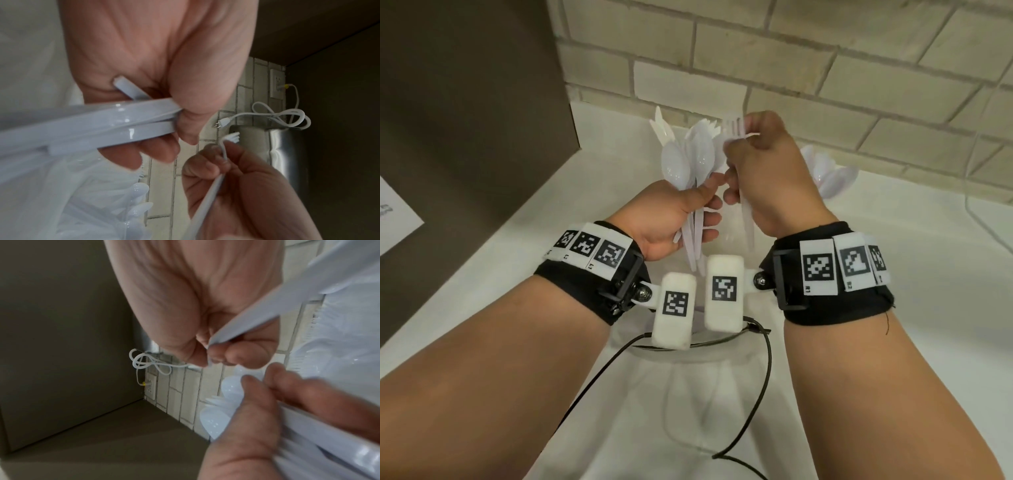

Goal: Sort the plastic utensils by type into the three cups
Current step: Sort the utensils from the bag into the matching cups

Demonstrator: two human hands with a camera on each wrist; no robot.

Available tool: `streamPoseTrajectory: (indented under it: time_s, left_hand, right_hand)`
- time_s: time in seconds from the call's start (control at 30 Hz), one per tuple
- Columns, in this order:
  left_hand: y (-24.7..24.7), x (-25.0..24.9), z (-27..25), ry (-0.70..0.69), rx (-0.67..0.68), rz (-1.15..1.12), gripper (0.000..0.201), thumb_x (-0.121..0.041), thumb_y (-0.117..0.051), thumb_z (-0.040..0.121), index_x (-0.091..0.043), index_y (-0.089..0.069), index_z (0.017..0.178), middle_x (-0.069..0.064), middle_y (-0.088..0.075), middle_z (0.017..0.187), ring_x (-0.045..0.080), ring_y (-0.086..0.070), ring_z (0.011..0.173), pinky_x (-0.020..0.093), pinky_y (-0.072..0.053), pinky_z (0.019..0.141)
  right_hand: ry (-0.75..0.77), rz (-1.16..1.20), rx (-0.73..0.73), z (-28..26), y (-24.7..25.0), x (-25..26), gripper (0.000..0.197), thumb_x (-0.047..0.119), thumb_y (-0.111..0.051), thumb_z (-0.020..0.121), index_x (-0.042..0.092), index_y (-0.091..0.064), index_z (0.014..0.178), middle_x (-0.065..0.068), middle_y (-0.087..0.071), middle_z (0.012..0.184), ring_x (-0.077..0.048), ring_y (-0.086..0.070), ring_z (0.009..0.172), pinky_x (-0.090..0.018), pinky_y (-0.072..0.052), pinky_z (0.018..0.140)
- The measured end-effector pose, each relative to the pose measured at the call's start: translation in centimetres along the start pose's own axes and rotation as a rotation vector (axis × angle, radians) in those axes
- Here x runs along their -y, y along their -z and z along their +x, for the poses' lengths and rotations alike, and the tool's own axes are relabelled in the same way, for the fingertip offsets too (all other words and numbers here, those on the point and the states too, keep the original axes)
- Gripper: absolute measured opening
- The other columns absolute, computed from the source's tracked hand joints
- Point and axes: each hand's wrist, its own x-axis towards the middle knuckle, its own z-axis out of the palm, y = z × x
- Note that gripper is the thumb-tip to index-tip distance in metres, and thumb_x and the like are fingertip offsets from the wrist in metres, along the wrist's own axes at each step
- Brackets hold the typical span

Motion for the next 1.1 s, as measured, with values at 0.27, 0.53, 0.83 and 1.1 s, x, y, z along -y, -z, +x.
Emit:
streamPoseTrajectory:
  time_s: [0.27,0.53,0.83,1.1]
  left_hand:
    - [0.4,0.3,0.0,-0.031,0.189,-0.025,0.018,-0.013,-0.061,0.084,-0.013,-0.053,0.1,-0.001,-0.044,0.073,0.008,-0.043,0.055,0.025,-0.039,0.057]
    - [1.6,1.0,0.4,-0.023,0.278,-0.191,0.071,-0.043,-0.087,0.053,-0.011,-0.058,0.109,0.003,-0.055,0.084,0.014,-0.062,0.073,0.033,-0.056,0.071]
    - [2.0,0.8,0.2,0.026,0.182,-0.308,0.013,-0.022,-0.057,0.088,-0.013,-0.059,0.097,0.002,-0.052,0.078,0.014,-0.054,0.066,0.027,-0.046,0.062]
    - [1.6,0.4,0.2,0.009,0.086,-0.247,0.016,-0.012,-0.05,0.096,-0.014,-0.065,0.102,0.0,-0.064,0.08,0.019,-0.067,0.074,0.042,-0.057,0.081]
  right_hand:
    - [-0.028,-0.053,0.129,-0.4,-0.3,-0.9,0.003,0.013,-0.065,0.09,0.016,-0.064,0.09,0.009,-0.058,0.068,0.007,-0.047,0.038,-0.006,-0.033,0.038]
    - [-0.007,-0.053,0.055,0.2,-0.7,-1.2,0.01,0.016,-0.057,0.094,0.022,-0.054,0.087,0.006,-0.057,0.076,0.002,-0.048,0.048,-0.015,-0.037,0.045]
    - [-0.108,0.076,0.059,0.4,-1.0,-2.0,0.013,0.016,-0.045,0.099,0.015,-0.057,0.094,-0.001,-0.052,0.073,-0.011,-0.041,0.051,-0.023,-0.032,0.045]
    - [-0.016,0.151,-0.236,1.0,-0.7,-1.7,0.007,0.018,-0.049,0.094,0.023,-0.049,0.09,0.002,-0.058,0.08,-0.015,-0.059,0.067,-0.029,-0.046,0.057]
